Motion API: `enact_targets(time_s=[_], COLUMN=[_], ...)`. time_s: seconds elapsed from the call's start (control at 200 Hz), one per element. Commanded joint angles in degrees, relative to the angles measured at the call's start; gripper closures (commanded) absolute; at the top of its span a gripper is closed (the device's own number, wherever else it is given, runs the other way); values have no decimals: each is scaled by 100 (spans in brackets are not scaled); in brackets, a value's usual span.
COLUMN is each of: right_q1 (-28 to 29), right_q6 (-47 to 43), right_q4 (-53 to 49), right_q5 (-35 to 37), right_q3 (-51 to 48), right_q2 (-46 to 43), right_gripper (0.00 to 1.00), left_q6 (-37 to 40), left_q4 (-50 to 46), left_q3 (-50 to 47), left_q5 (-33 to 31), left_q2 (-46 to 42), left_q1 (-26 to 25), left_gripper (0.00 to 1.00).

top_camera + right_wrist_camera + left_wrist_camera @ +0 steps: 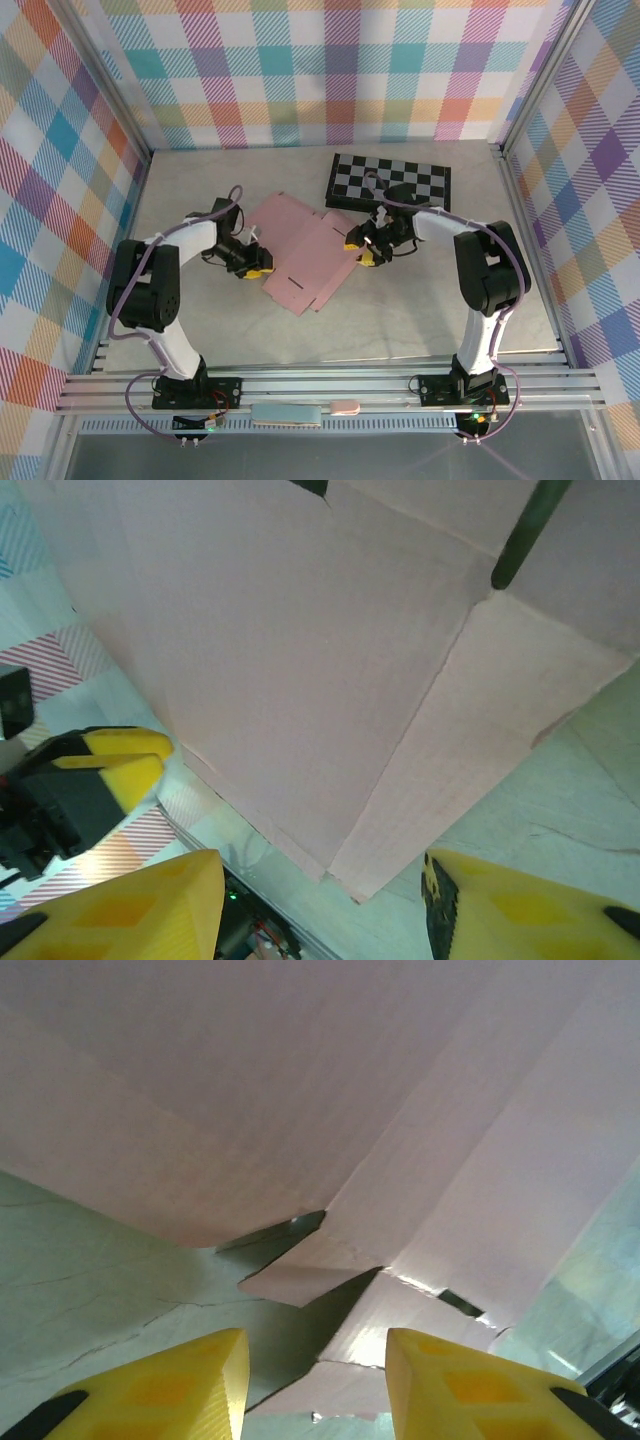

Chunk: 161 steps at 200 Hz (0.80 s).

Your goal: Fold the paper box

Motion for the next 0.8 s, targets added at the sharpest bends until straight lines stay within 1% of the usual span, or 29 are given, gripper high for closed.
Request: enact_targets(time_s=[0.0, 0.155, 0.37, 0.45, 0.61, 0.8], right_q1=[142, 321, 392, 389, 388, 390], right_q6=[272, 520, 421, 344, 221, 92], right_q4=[367, 617, 490, 431, 325, 211], right_q5=[-229, -246, -120, -103, -49, 55], right_q3=[-46, 6, 96, 122, 167, 167], right_q2=[-38, 137, 440, 528, 666, 776], right_gripper=[46, 47, 49, 49, 49, 49], left_q6=[227, 71, -57, -38, -104, -377], left_q4=[-127, 54, 157, 122, 233, 383], left_q3=[-49, -220, -438, -473, -581, -564], left_q5=[37, 18, 462, 516, 783, 1051], left_q2=[78, 25, -67, -97, -176, -393], left_q1=[-111, -127, -162, -199, -216, -268], left_gripper=[60, 59, 57, 57, 57, 59])
